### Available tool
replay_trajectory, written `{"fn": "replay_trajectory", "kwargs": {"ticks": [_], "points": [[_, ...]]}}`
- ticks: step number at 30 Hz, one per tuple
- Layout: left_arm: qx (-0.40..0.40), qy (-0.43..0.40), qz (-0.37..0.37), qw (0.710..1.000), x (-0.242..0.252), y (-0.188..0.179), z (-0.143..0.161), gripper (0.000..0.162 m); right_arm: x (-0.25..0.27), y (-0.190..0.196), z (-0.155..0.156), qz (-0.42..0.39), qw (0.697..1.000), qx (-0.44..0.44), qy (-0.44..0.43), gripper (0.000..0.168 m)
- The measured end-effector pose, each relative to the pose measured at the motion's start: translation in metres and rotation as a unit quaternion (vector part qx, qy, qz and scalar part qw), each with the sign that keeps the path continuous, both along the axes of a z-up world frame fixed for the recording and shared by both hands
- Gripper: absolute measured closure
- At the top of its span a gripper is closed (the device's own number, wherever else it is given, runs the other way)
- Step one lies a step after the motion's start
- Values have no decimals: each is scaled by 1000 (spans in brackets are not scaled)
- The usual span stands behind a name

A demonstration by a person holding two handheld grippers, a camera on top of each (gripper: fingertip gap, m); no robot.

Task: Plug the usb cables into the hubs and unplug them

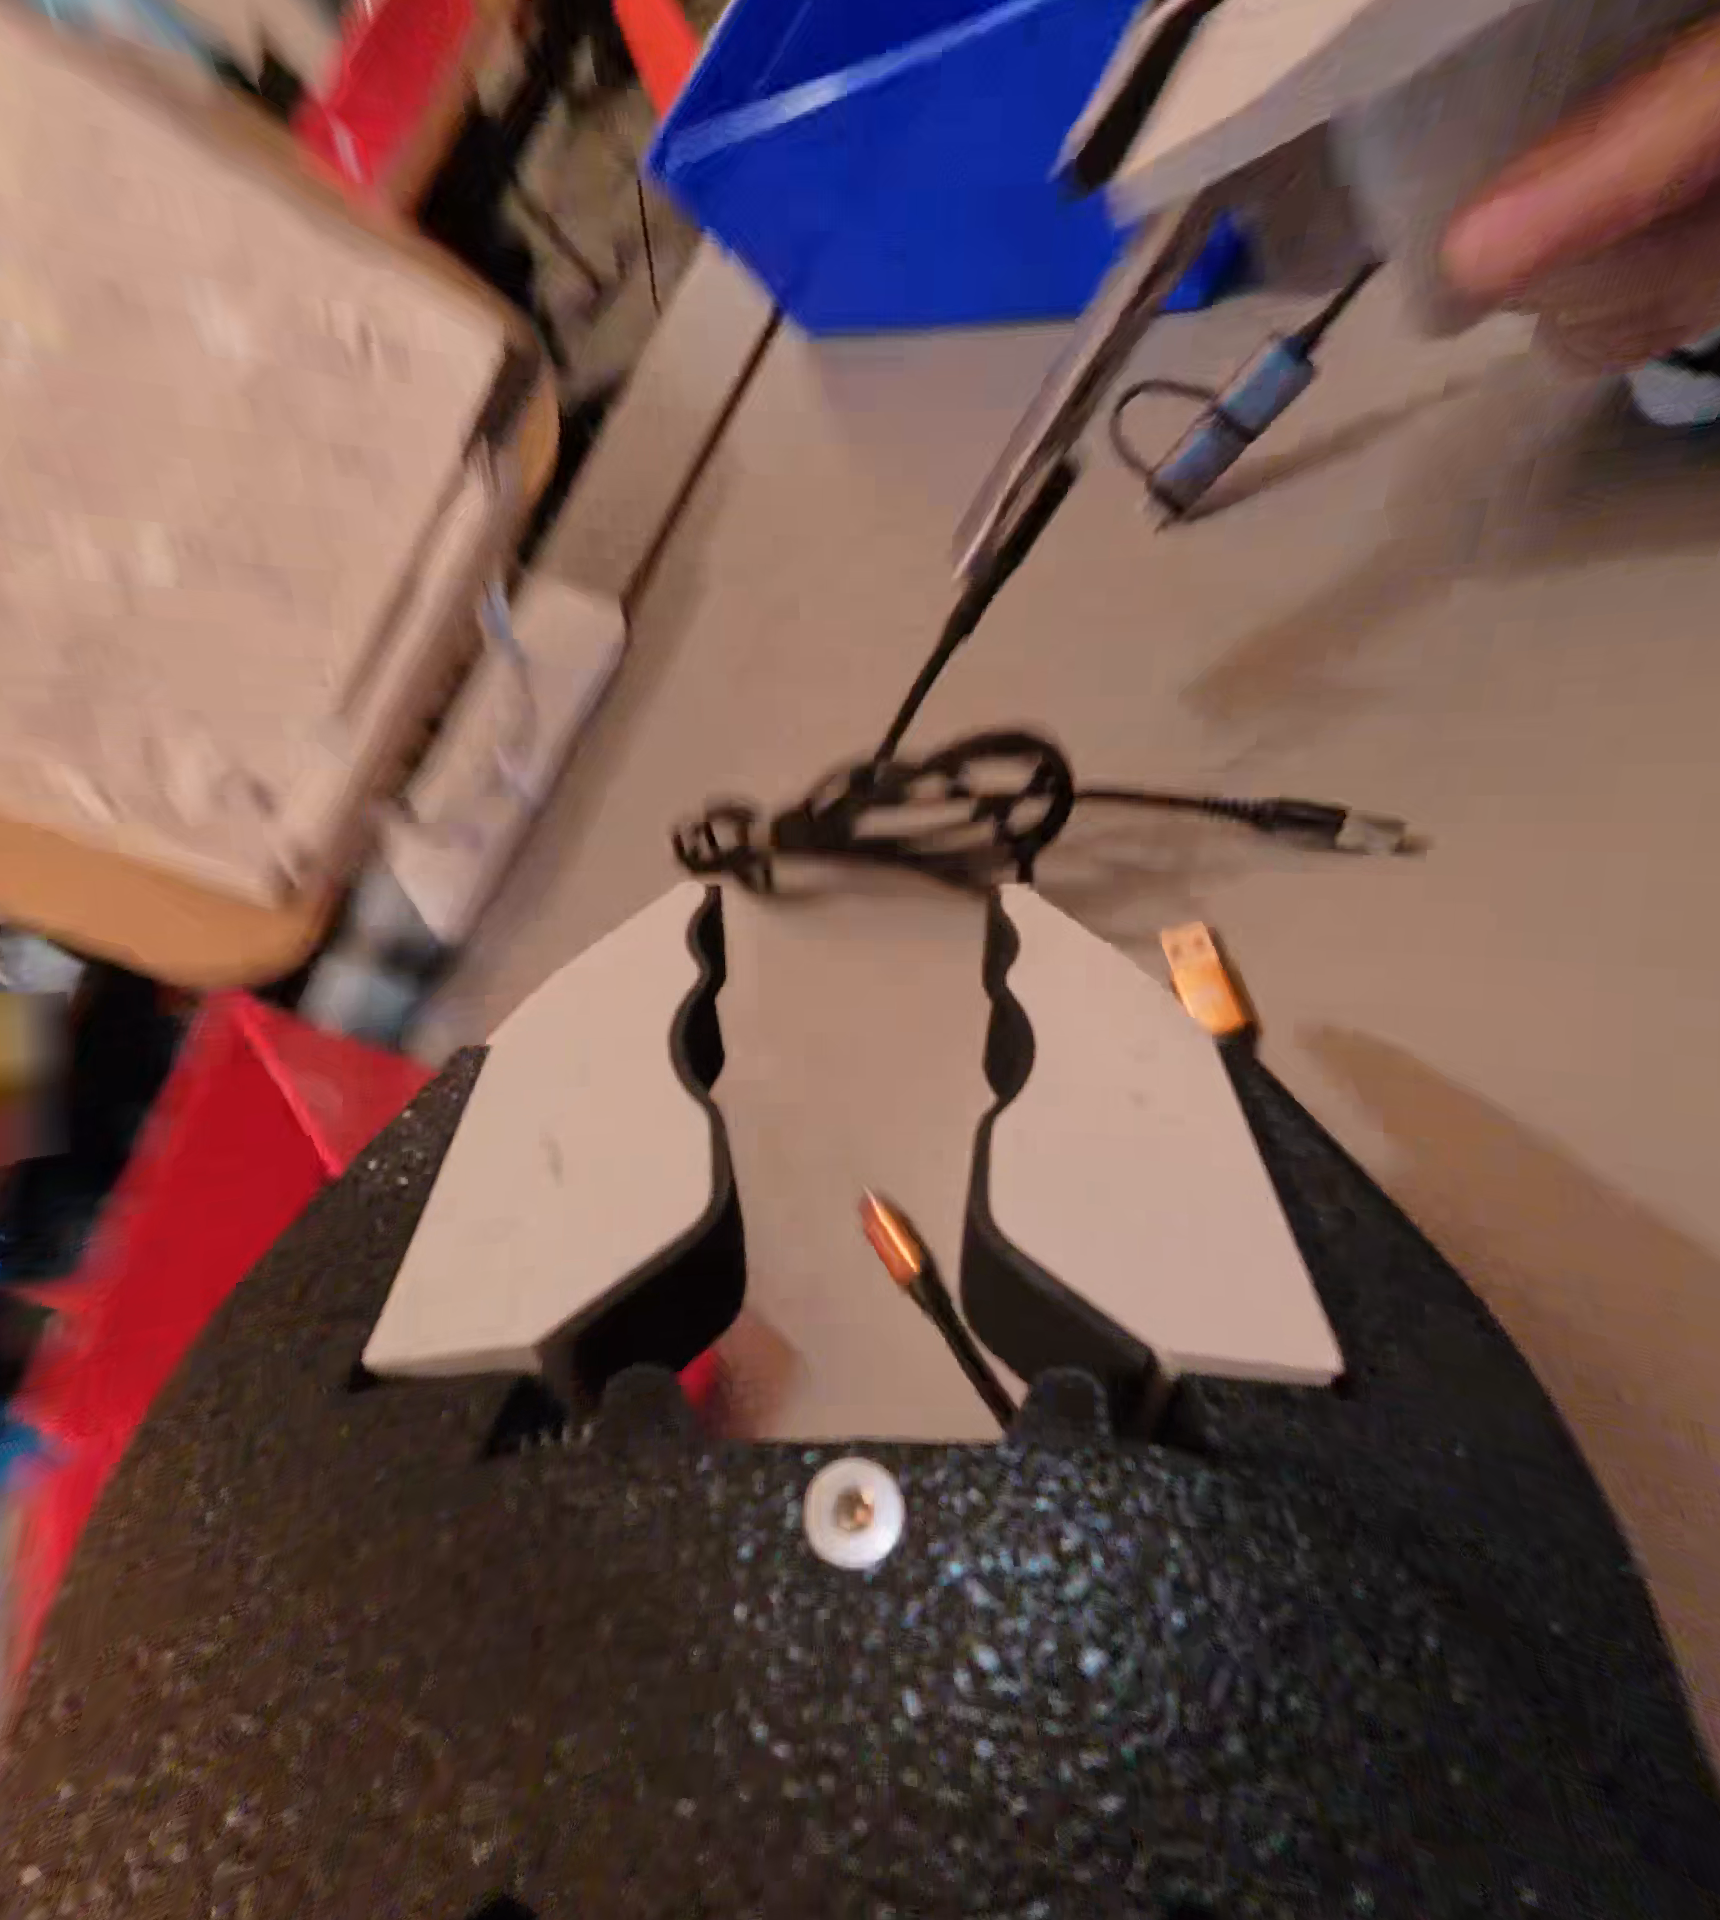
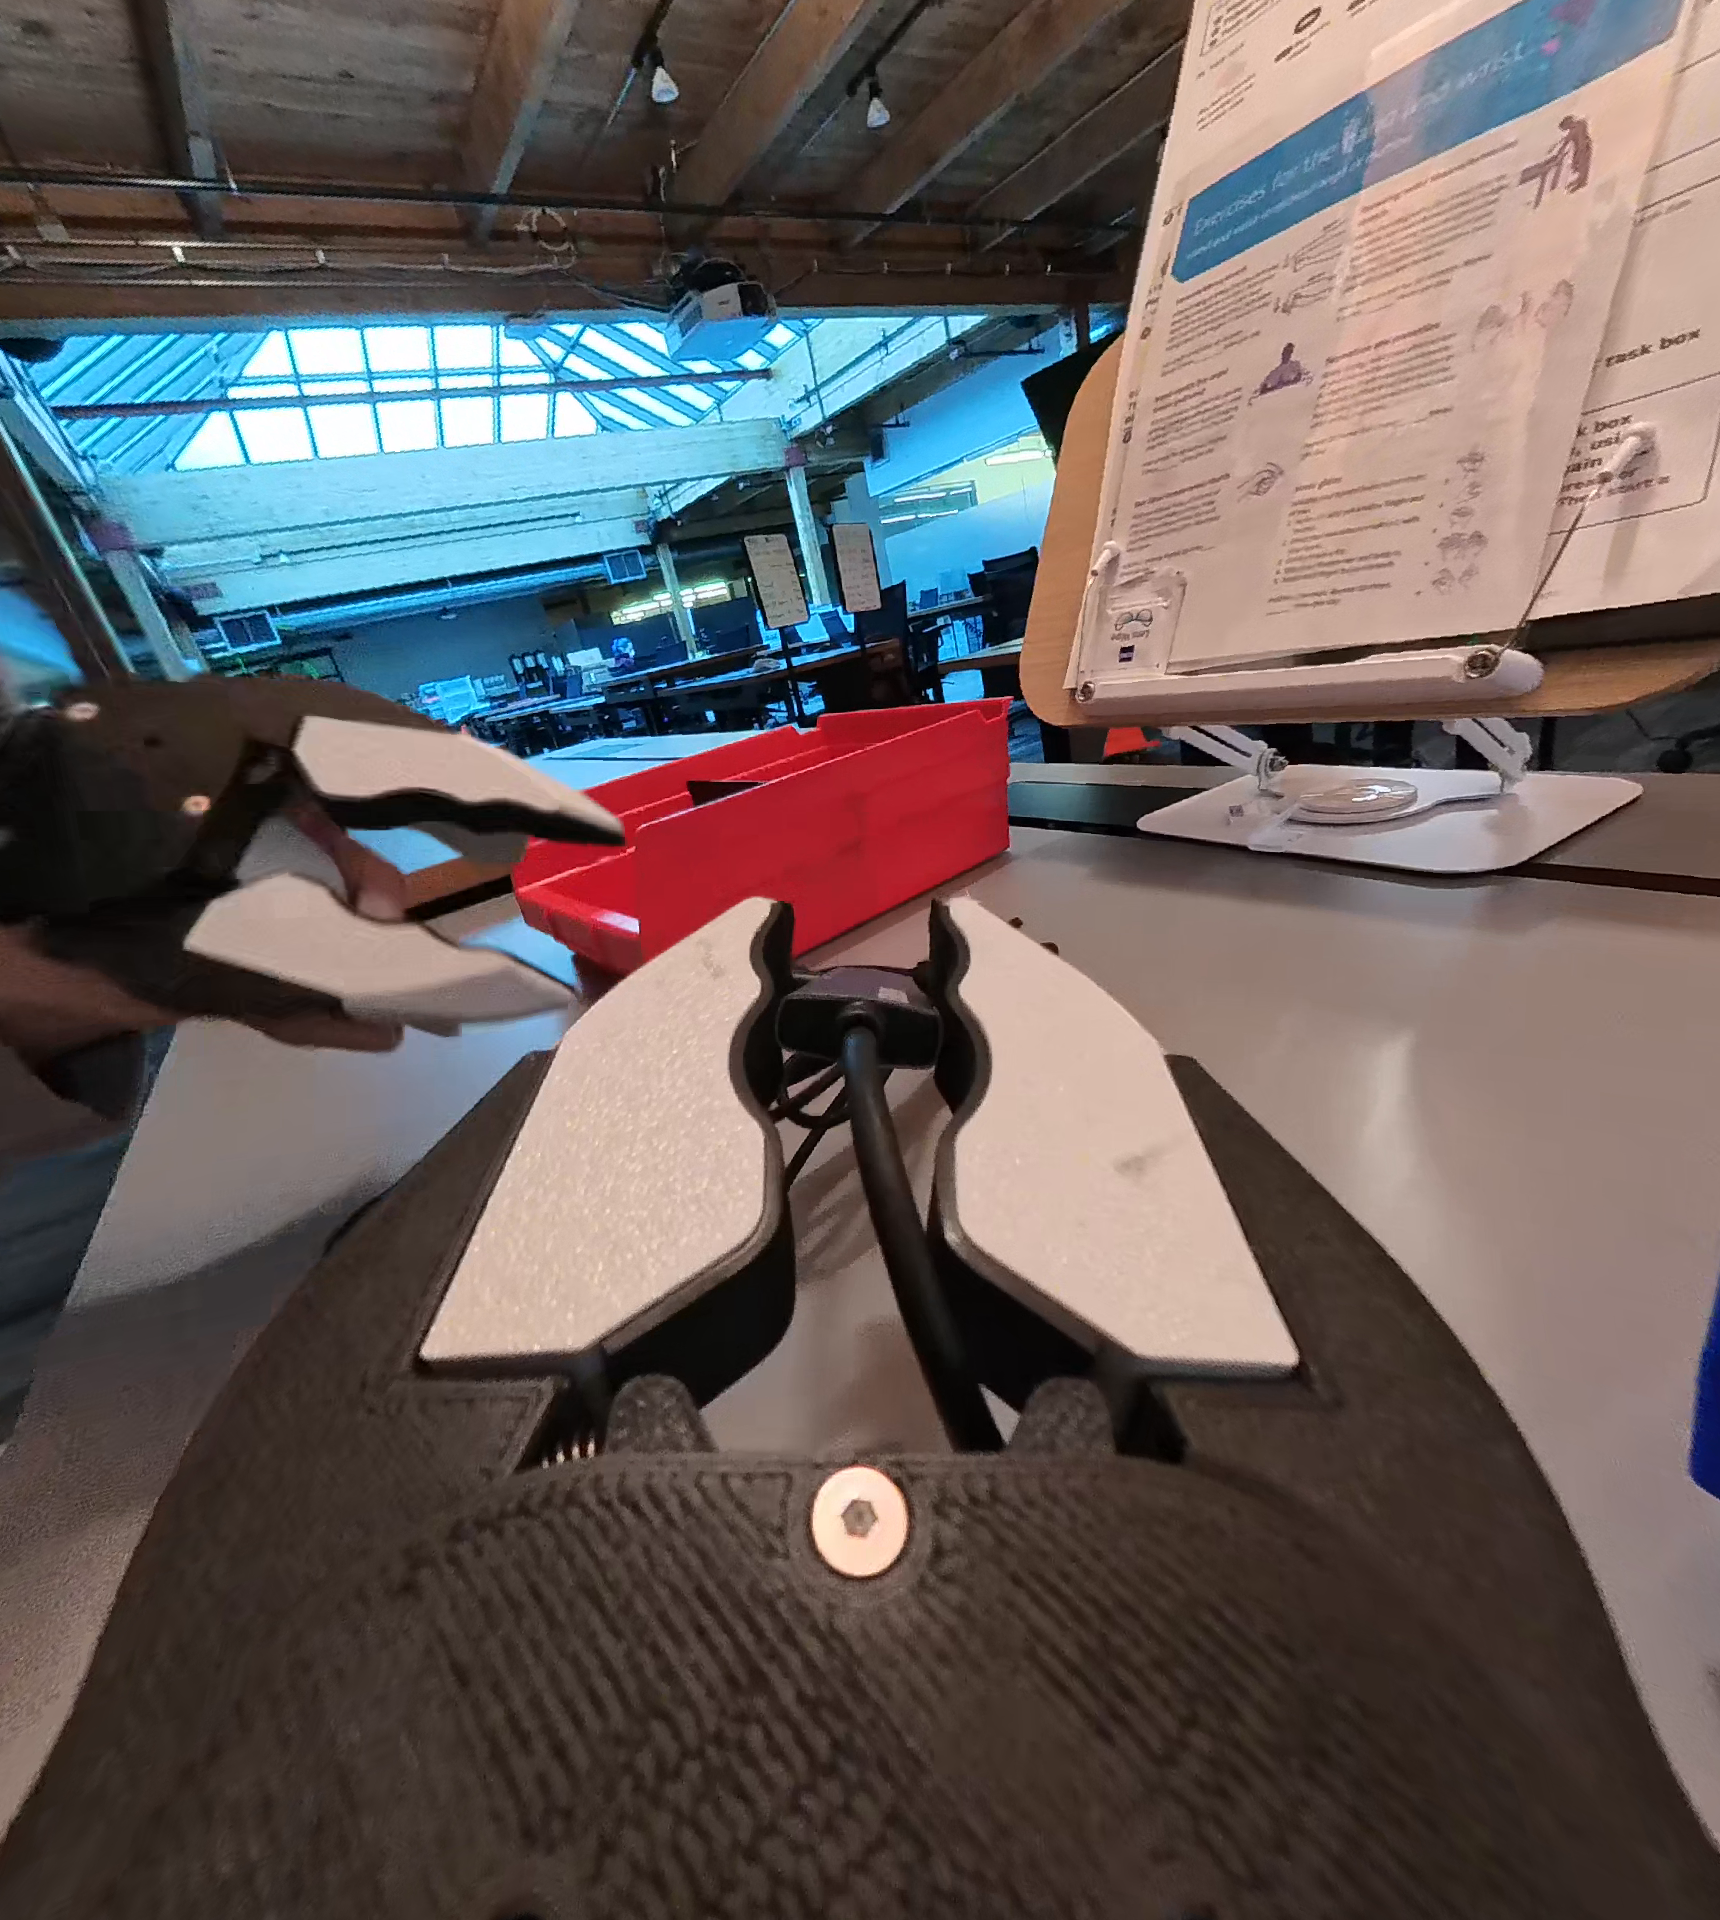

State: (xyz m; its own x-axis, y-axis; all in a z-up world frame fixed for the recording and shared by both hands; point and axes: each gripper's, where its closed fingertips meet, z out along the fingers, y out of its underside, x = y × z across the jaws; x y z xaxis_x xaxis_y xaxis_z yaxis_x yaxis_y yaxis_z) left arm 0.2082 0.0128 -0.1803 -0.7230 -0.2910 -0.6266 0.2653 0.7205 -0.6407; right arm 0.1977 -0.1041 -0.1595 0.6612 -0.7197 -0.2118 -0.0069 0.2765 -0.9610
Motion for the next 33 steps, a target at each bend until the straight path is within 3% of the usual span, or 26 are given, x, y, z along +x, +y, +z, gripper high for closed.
{"fn": "replay_trajectory", "kwargs": {"ticks": [1, 2, 6, 8, 9, 14, 18, 23, 26, 33], "points": [[38, -57, -17, 997, -1, -16, -1, 108, 0, 1, 0, 1, 1000, -4, -1, 143], [73, -104, -30, 991, 0, -32, -6, 100, -1, 2, 0, 4, 1000, -7, -2, 143], [109, -196, -52, 973, 14, -74, -25, 110, -4, 7, -1, 14, 1000, -18, -7, 143], [113, -239, -47, 963, 22, -81, -22, 144, -5, 10, -2, 16, 999, -29, -9, 143], [116, -256, -41, 959, 26, -82, -19, 153, -4, 10, -2, 11, 999, -33, -7, 142], [149, -378, -42, 913, 37, -74, 9, 154, -4, 18, -7, 32, 998, -43, 15, 132], [166, -410, -40, 896, 39, -67, 18, 154, -1, 24, -9, 27, 998, -42, 24, 125], [187, -406, -39, 894, 47, -66, 16, 153, 3, 22, -8, -11, 999, -49, 15, 131], [194, -406, -34, 892, 51, -65, 17, 153, 2, 26, -10, -5, 998, -62, 16, 144], [200, -415, -34, 887, 56, -64, 18, 153, 6, 26, -12, -41, 996, -84, 15, 141]]}}
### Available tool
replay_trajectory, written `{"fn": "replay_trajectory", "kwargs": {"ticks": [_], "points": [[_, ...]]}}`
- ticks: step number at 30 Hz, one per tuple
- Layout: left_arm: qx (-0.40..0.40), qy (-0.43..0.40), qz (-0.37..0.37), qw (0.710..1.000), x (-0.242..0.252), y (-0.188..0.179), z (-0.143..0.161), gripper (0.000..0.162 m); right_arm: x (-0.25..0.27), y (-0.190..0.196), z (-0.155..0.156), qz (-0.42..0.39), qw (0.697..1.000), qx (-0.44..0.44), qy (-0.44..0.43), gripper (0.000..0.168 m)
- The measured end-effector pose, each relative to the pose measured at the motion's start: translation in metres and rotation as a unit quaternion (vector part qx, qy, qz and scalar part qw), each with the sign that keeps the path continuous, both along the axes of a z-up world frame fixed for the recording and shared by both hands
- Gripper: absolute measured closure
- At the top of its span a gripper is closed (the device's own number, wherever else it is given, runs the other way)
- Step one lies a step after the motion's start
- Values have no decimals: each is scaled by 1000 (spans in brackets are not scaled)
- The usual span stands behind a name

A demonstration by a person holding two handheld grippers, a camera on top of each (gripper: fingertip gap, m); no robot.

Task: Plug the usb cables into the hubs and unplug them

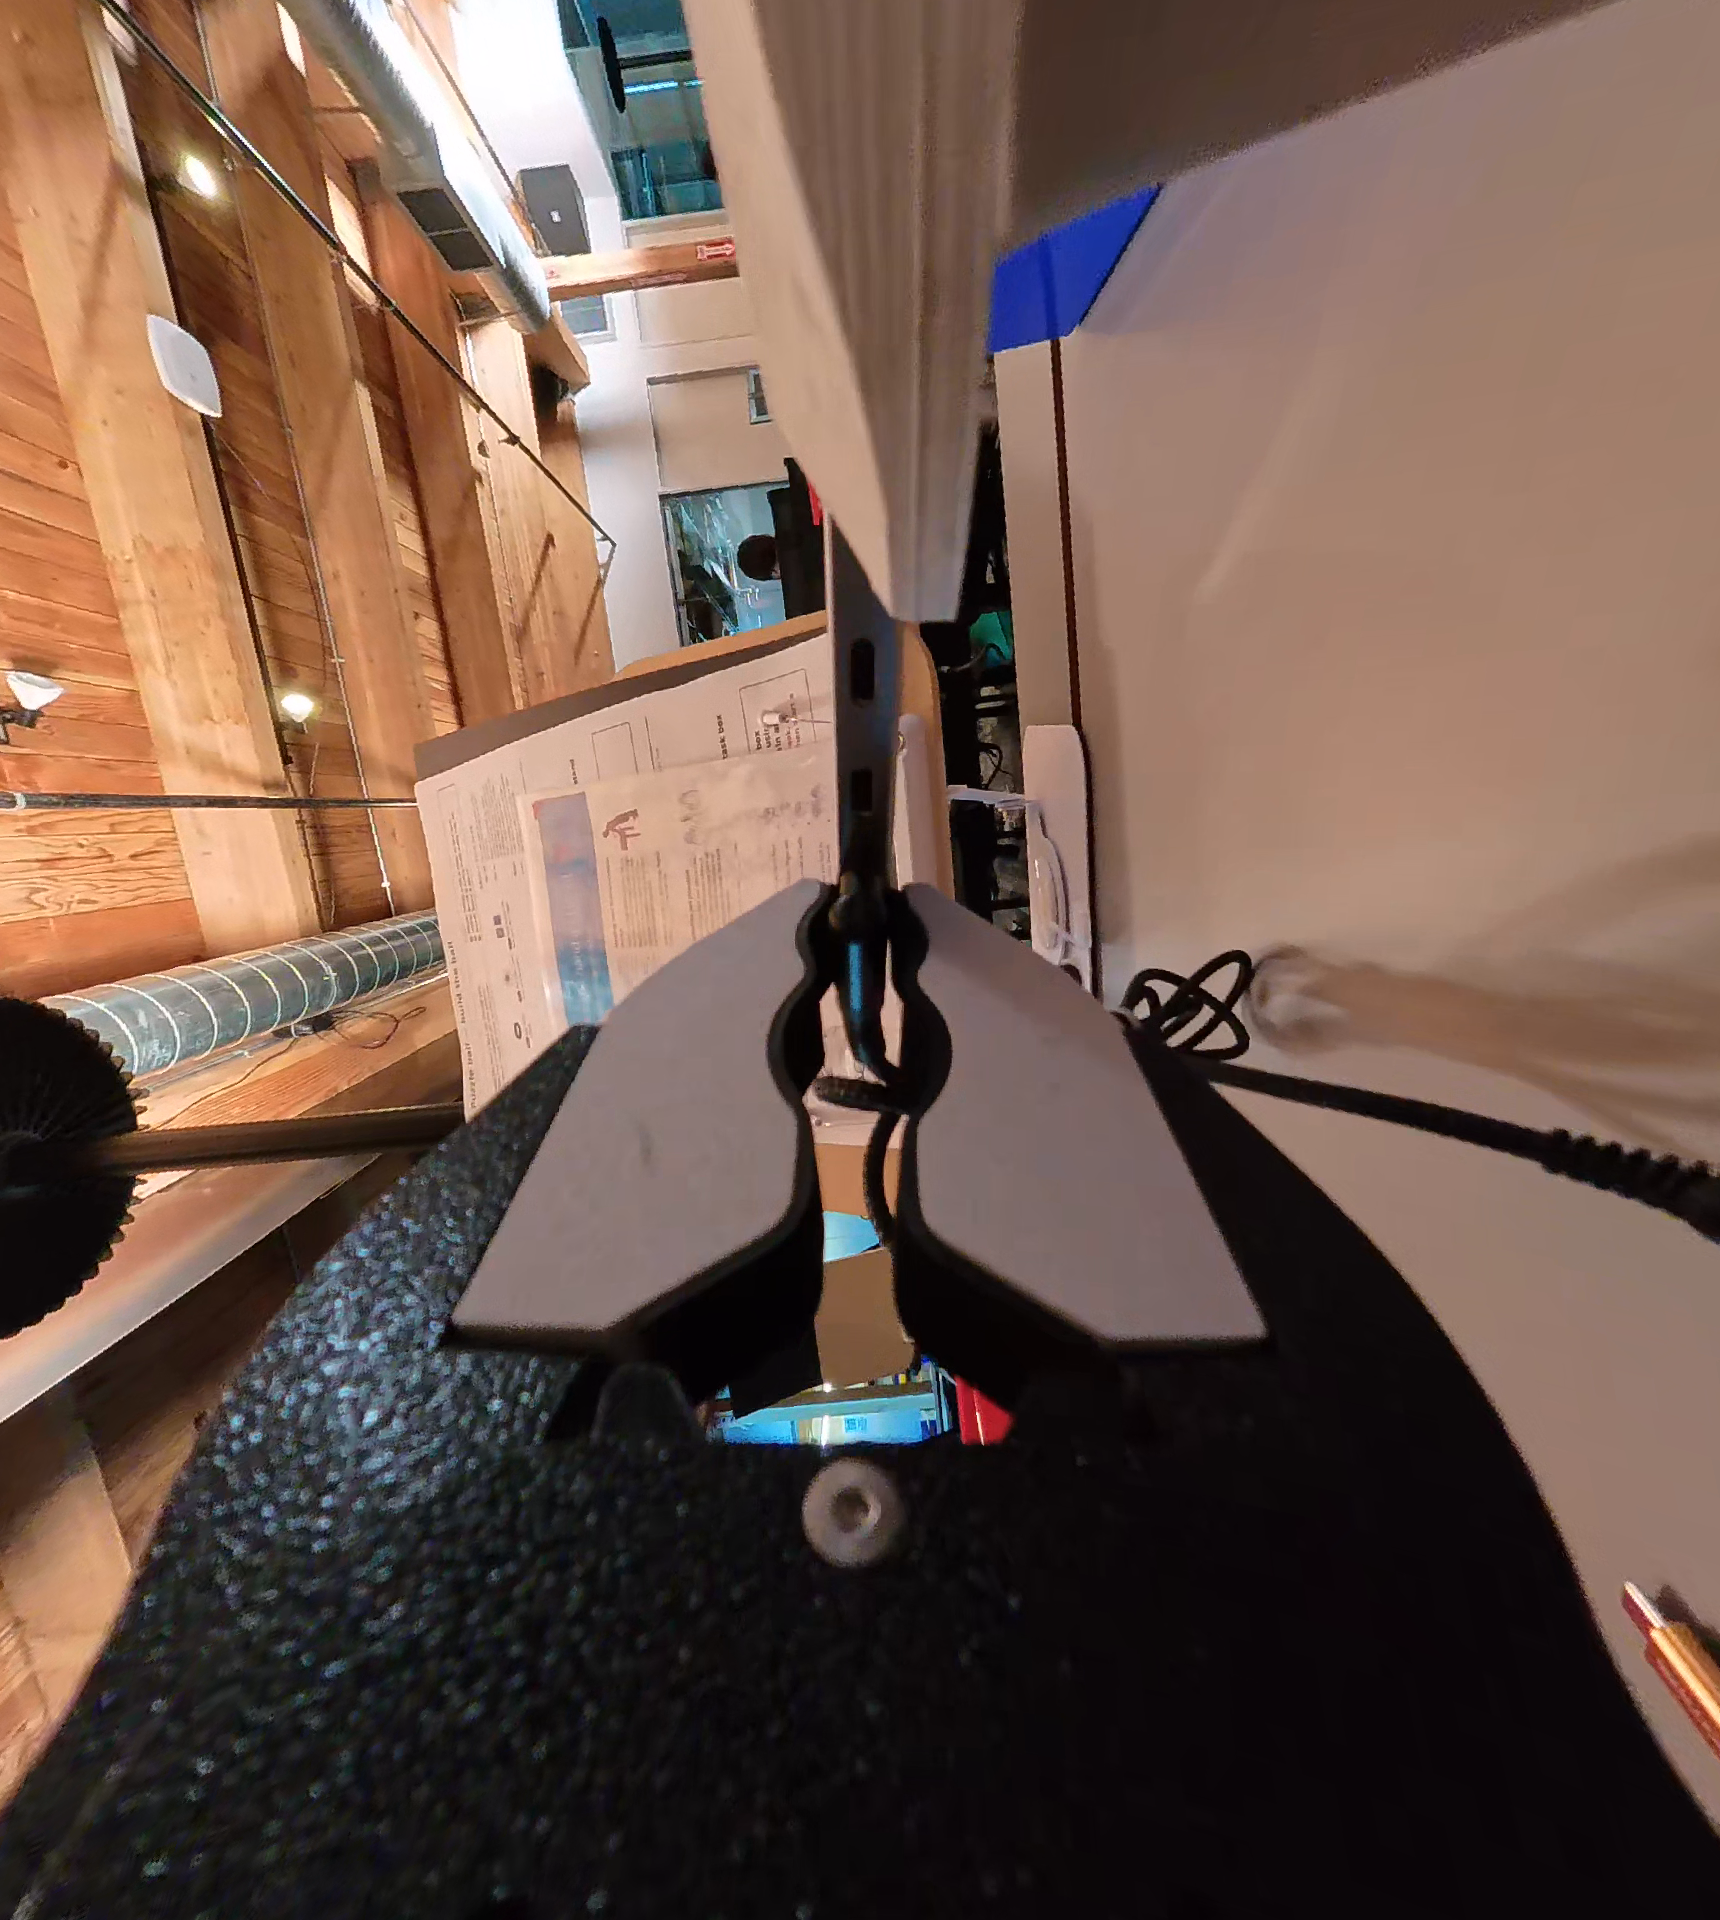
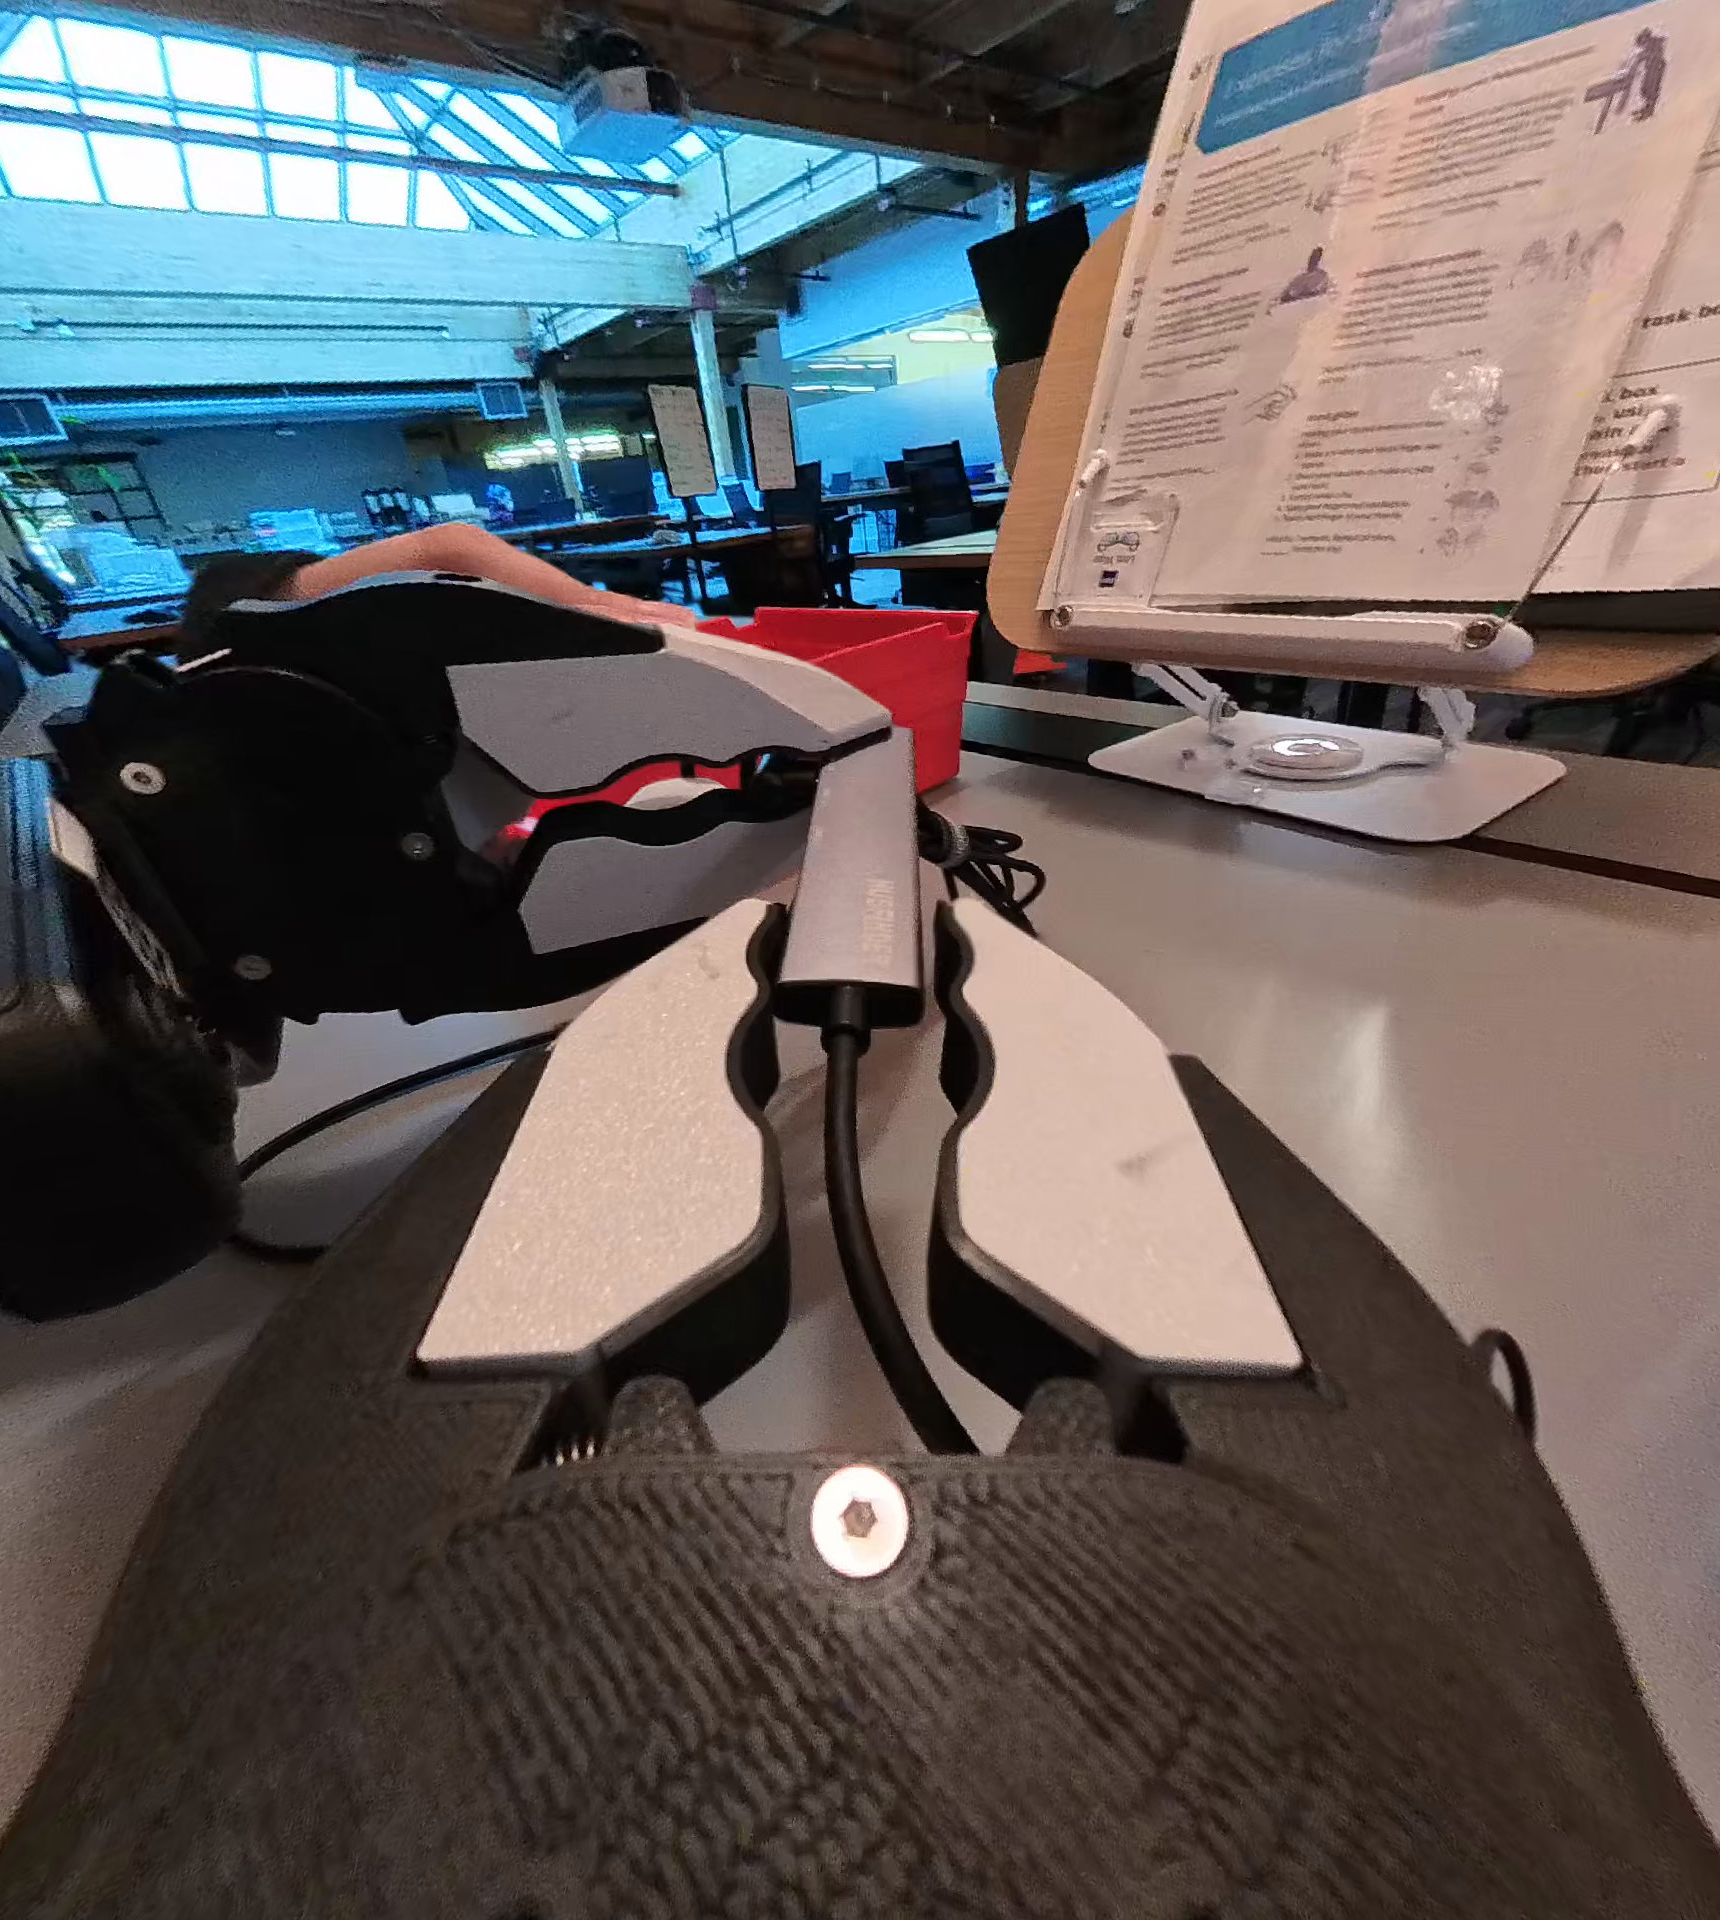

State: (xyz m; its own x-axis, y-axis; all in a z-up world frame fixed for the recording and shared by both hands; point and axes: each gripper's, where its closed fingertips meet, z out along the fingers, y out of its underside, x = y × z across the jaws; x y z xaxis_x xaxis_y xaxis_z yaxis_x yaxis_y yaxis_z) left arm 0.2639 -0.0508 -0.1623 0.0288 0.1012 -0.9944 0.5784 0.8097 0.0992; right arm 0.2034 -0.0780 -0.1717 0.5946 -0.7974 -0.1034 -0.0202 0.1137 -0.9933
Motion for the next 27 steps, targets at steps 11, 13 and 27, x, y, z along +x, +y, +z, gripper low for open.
{"fn": "replay_trajectory", "kwargs": {"ticks": [11, 13, 27], "points": [[-2, 8, -1, 1000, 7, 1, 1, 153, -5, 5, 7, 11, 999, 13, -28, 141], [-3, 11, 0, 1000, 9, 2, 1, 153, -5, 6, 5, 15, 1000, 24, -10, 141], [-98, 87, 12, 991, 1, 11, 8, 121, -6, 3, 5, 14, 1000, 24, -12, 143]]}}
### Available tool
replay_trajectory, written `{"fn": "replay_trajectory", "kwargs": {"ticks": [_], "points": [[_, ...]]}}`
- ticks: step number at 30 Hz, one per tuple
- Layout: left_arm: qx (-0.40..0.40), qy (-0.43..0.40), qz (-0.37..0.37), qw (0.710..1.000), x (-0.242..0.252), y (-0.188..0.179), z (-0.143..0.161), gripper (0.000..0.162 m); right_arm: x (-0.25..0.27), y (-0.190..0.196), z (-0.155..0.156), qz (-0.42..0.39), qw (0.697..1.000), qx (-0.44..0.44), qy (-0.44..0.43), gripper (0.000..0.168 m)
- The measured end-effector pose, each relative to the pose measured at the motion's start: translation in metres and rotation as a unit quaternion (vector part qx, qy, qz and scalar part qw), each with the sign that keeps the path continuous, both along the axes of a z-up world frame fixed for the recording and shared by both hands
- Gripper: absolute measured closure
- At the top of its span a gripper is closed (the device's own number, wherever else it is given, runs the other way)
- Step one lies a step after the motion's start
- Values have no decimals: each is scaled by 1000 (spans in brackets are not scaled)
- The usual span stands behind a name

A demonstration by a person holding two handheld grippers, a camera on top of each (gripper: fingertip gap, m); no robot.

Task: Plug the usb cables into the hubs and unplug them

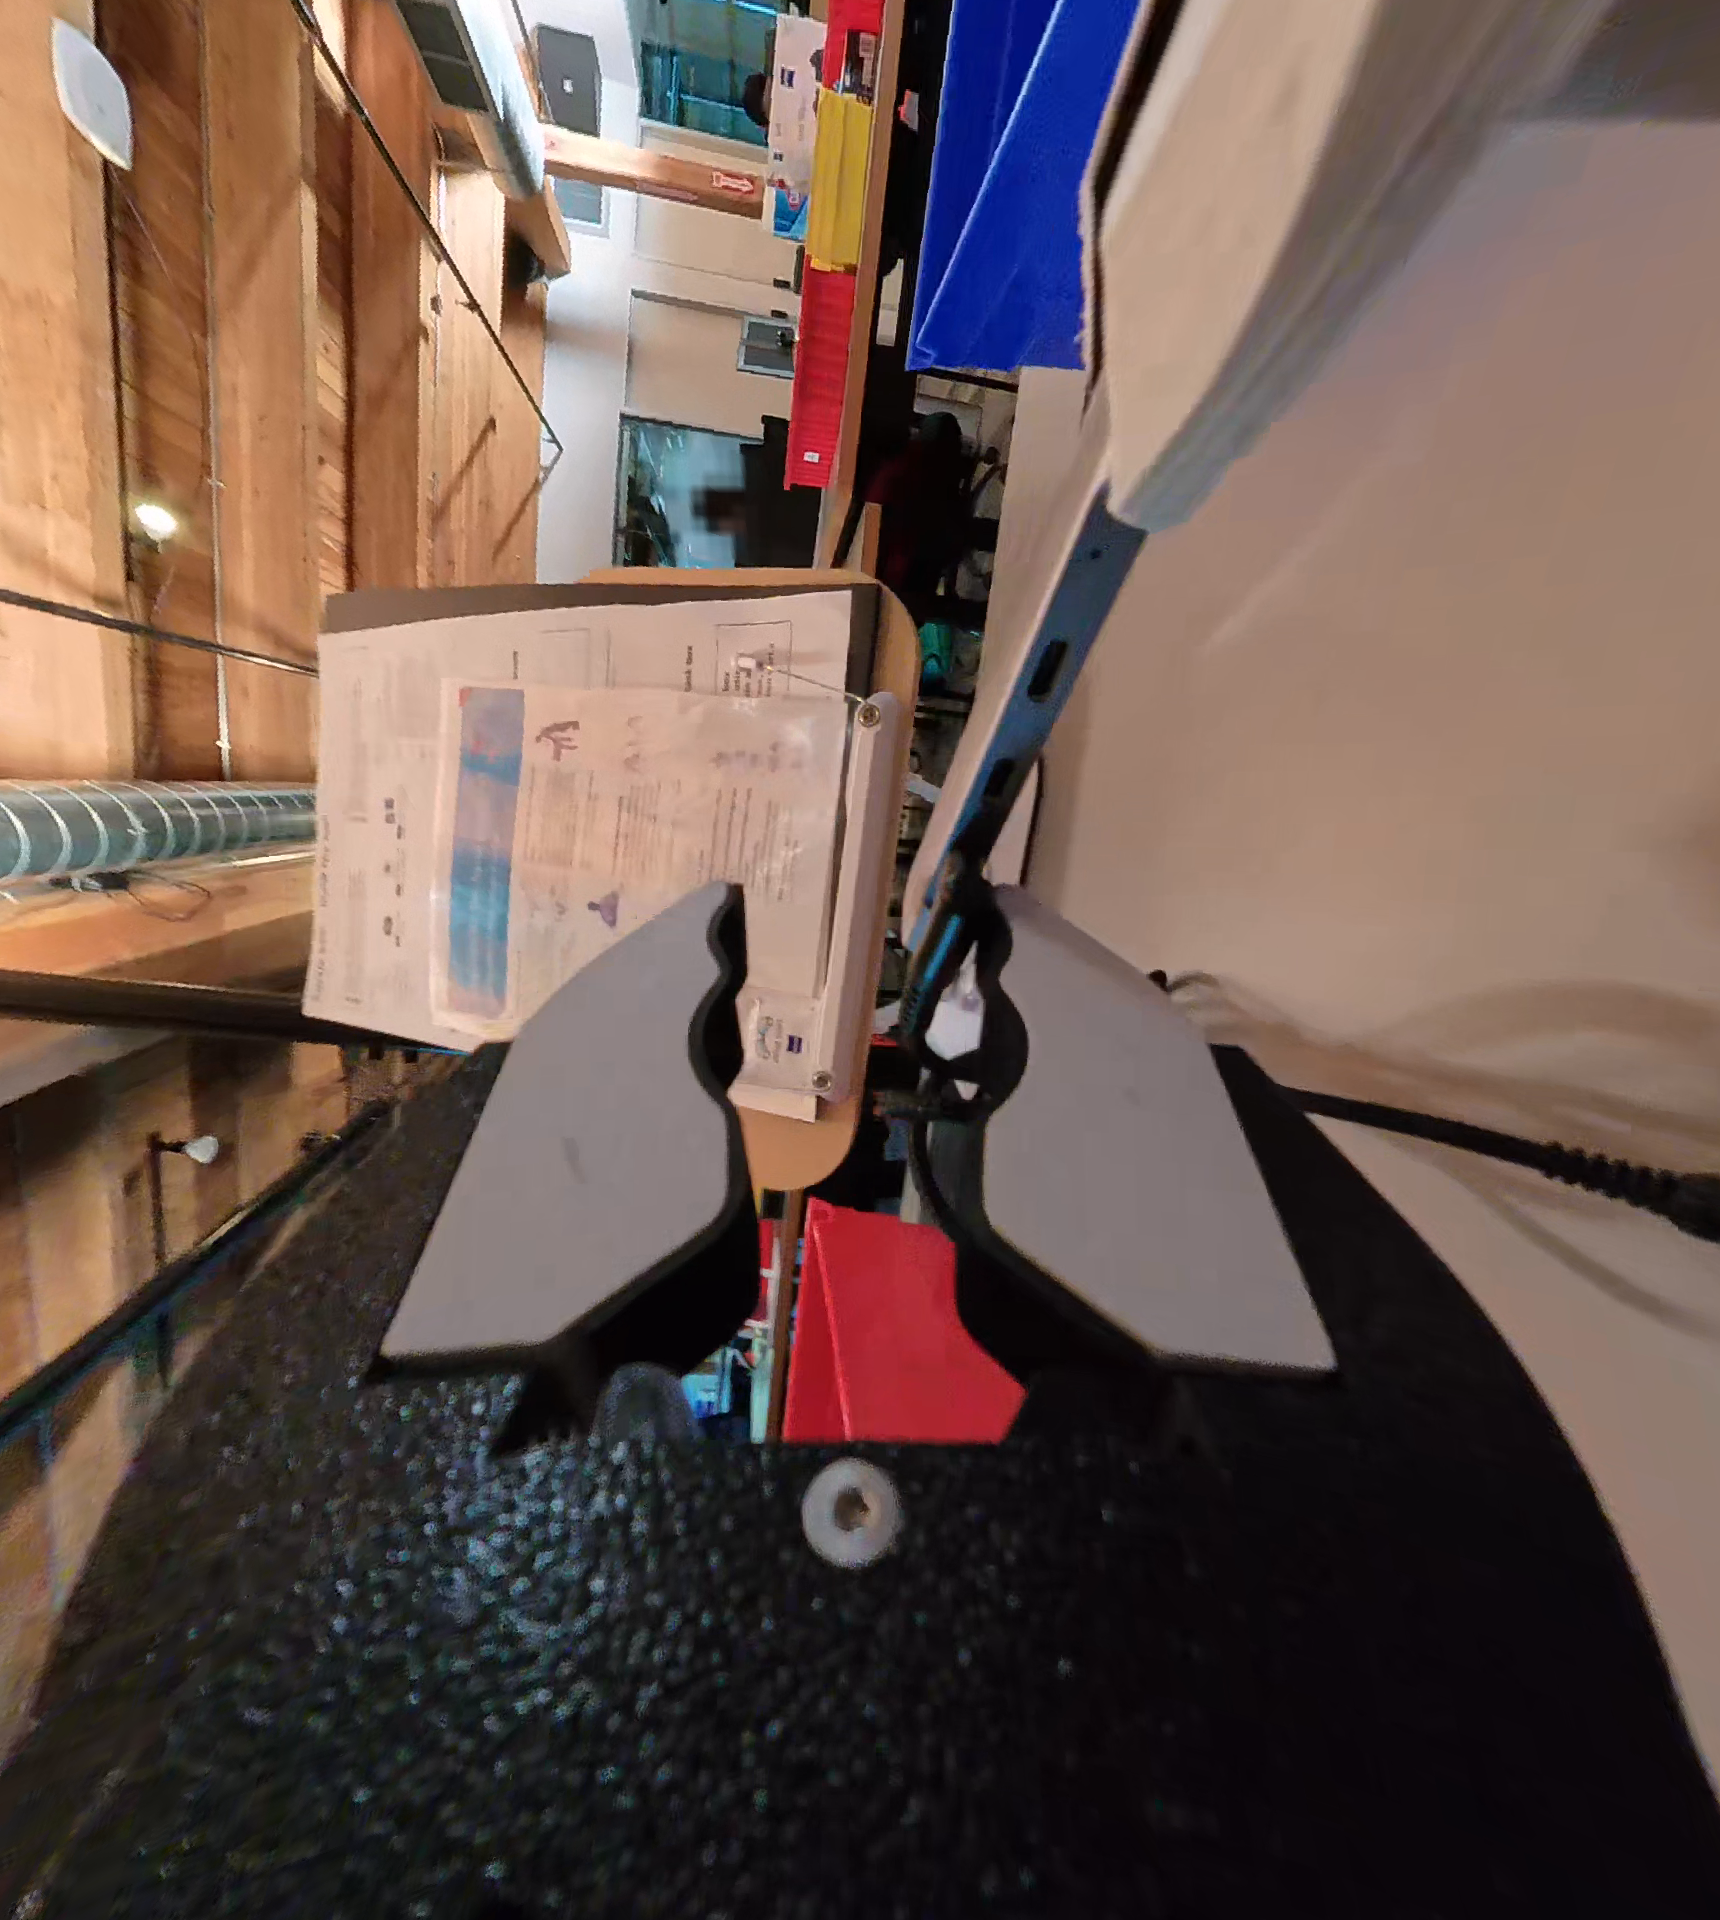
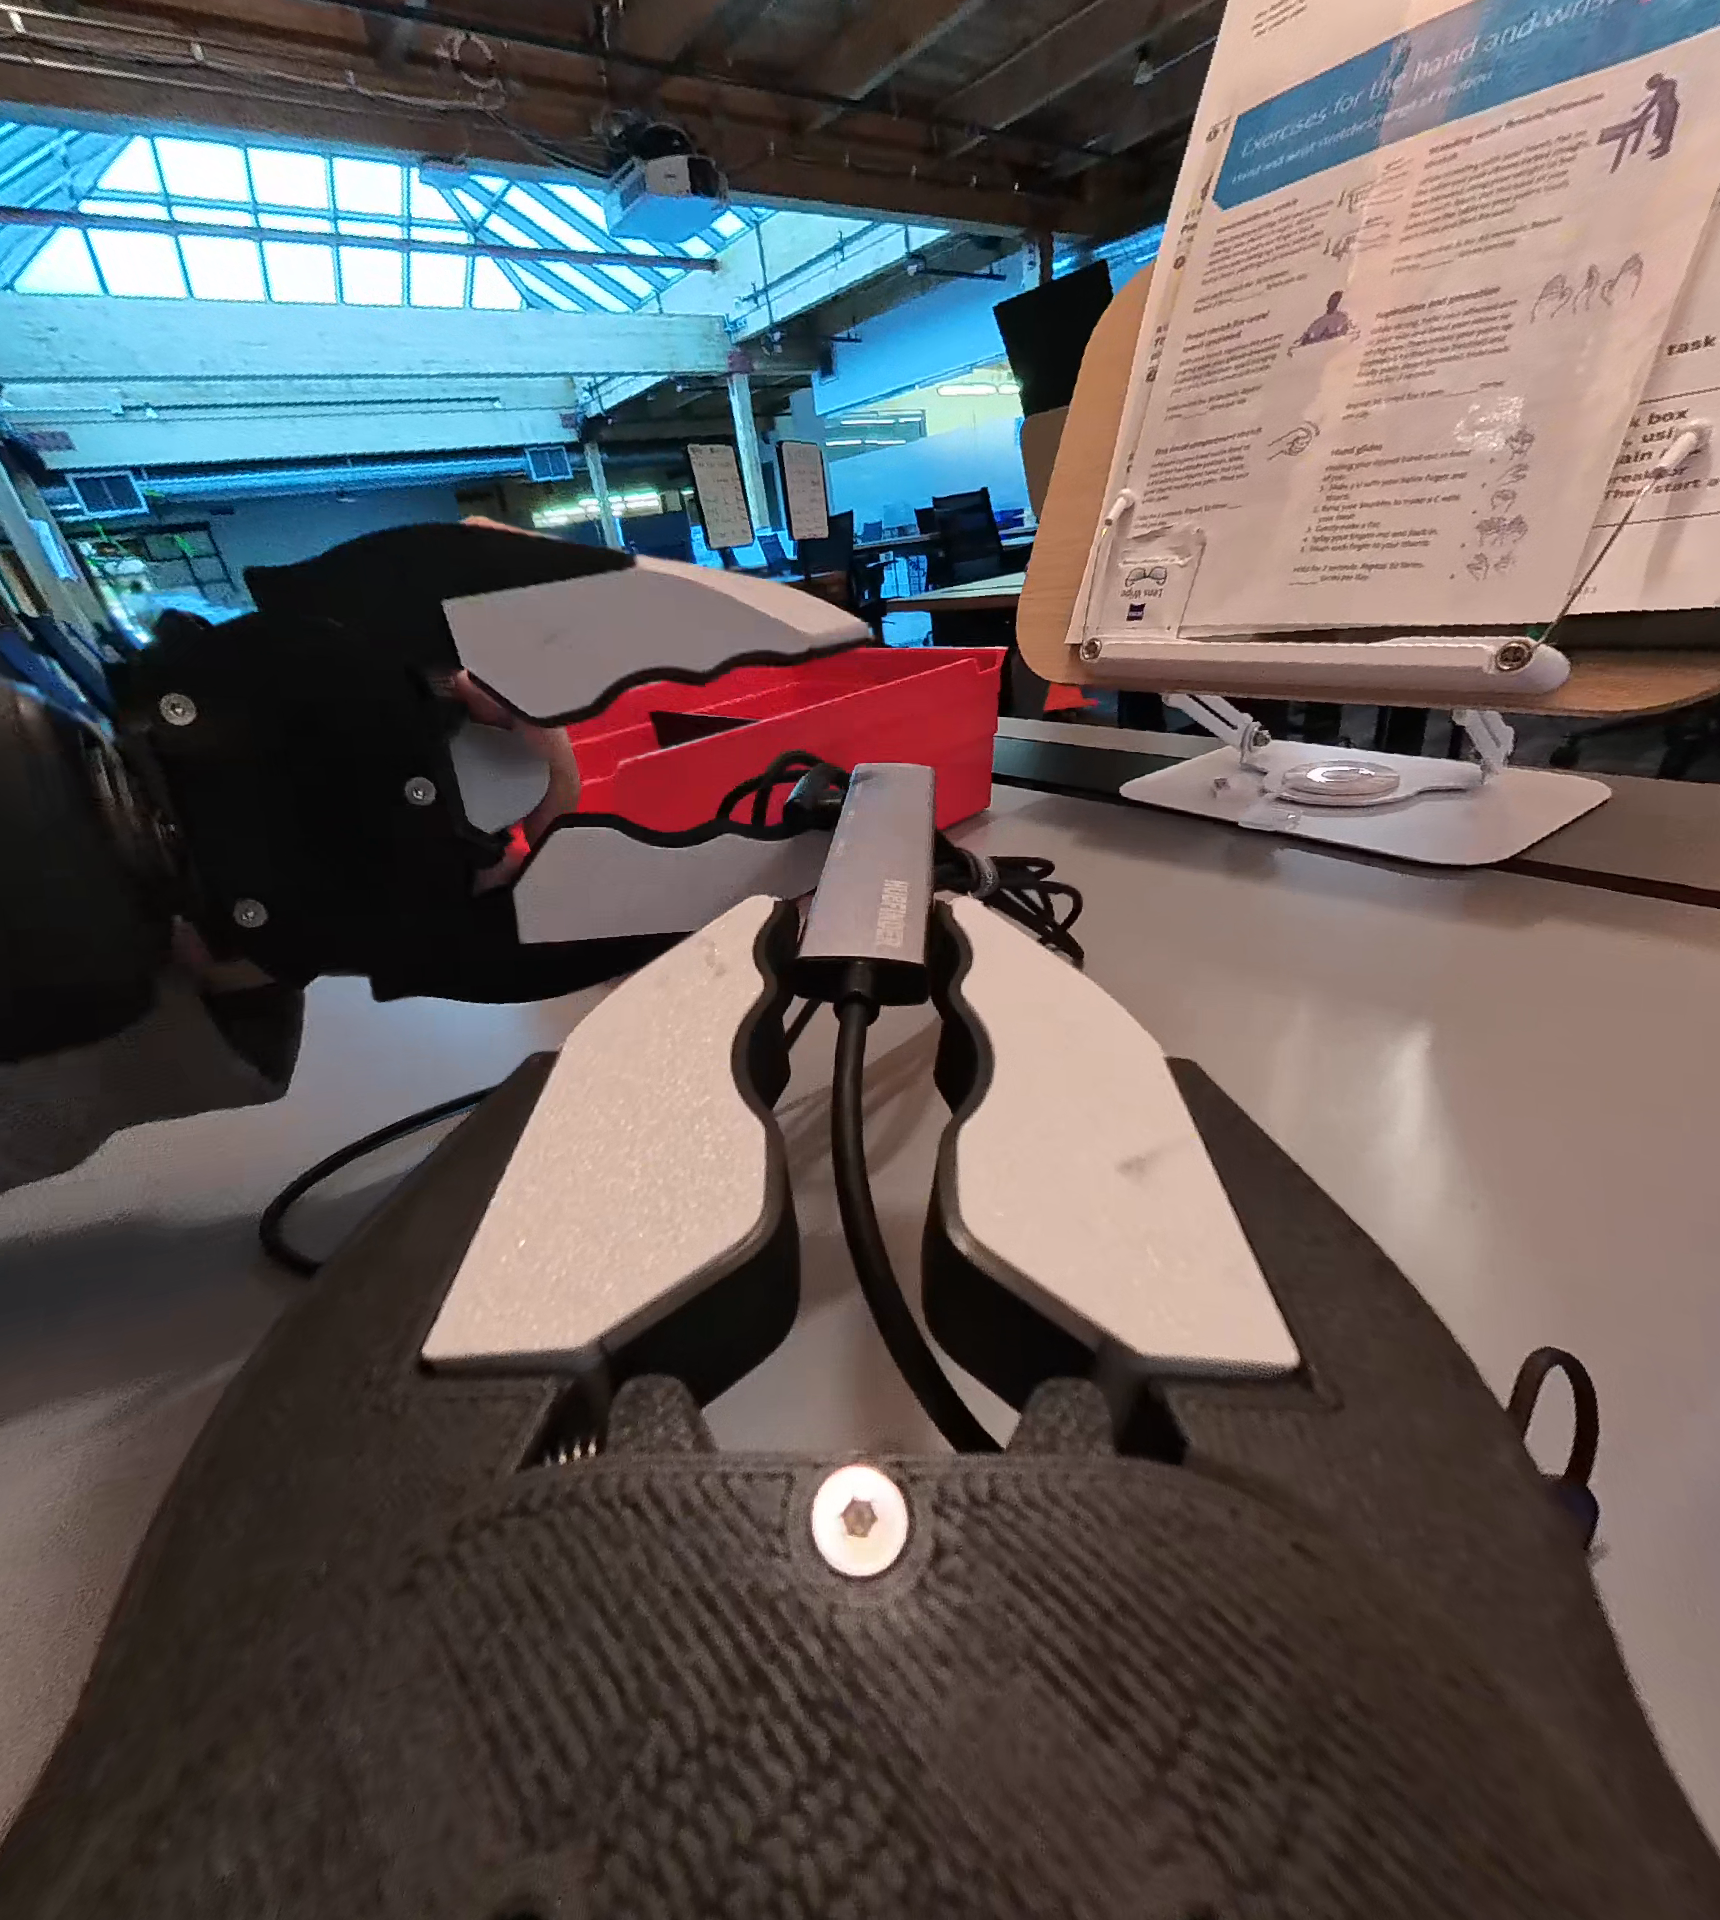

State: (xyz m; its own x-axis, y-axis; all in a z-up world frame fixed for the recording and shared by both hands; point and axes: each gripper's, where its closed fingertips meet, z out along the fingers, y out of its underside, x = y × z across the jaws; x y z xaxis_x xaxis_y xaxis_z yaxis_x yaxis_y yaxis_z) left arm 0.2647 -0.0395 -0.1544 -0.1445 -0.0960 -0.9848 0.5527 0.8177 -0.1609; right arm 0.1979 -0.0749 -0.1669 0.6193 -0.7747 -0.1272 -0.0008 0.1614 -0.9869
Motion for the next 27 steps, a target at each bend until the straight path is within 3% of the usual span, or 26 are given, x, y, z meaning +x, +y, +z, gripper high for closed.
{"fn": "replay_trajectory", "kwargs": {"ticks": [11, 13, 16, 27], "points": [[74, -28, -7, 997, 0, -1, -29, 122, -4, 6, 2, 20, 1000, -5, -13, 143], [68, -40, 6, 997, 4, 0, -26, 127, -5, 8, 2, 26, 1000, -8, -16, 143], [42, -64, 9, 997, 6, -1, -13, 153, -6, 9, 2, 31, 999, -5, -16, 143], [82, -123, -8, 989, 8, -8, 1, 153, -2, 5, 4, 30, 999, 25, -6, 143]]}}
